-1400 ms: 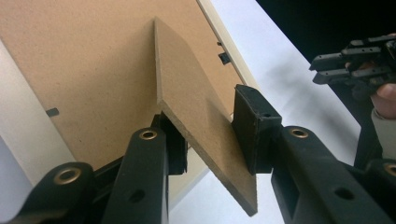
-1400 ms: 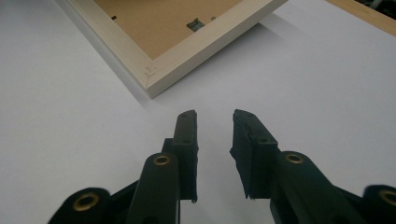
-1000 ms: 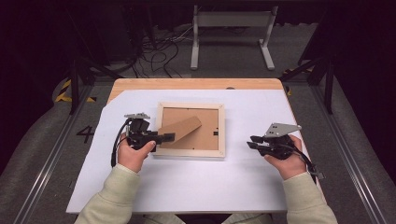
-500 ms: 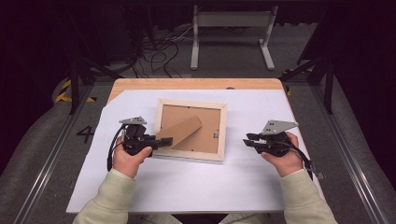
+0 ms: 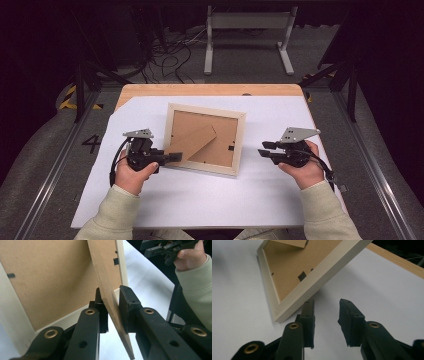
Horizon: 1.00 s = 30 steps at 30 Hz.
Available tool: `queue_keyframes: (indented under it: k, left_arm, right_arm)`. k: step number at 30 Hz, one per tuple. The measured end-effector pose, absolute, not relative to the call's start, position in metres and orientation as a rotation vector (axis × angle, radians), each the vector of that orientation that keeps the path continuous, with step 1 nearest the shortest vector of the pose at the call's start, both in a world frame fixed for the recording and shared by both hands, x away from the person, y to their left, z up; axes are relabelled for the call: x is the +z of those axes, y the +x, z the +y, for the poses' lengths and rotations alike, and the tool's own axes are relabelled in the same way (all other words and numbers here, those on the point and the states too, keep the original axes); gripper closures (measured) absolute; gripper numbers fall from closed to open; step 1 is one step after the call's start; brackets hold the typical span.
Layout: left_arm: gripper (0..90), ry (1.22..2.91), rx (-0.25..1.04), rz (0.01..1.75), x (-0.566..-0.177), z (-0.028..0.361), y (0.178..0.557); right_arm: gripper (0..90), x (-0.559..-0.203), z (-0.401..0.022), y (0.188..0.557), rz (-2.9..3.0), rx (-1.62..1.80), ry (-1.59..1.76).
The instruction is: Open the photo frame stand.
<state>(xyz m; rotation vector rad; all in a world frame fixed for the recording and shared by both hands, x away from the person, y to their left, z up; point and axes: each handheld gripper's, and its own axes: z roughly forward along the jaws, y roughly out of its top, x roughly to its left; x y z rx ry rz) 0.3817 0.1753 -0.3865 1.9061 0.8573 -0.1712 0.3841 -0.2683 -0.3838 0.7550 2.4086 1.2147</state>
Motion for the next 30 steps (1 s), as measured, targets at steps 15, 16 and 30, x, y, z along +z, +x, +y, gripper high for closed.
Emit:
queue_keyframes:
  k: [15, 16, 30]
  left_arm:
    - [83.5, 1.932, -0.211, 0.840, -0.386, 0.184, 0.366]
    - [83.8, 1.929, -0.216, 0.844, -0.387, 0.185, 0.365]
    - [86.5, 1.949, -0.241, 0.840, -0.389, 0.190, 0.358]
  right_arm:
    - [52.2, -0.377, -0.250, 0.385, 2.397, 1.417, 0.752]
    - [51.4, -0.377, -0.249, 0.386, 2.402, 1.427, 0.753]
    - [45.9, -0.379, -0.227, 0.392, 2.424, 1.538, 0.746]
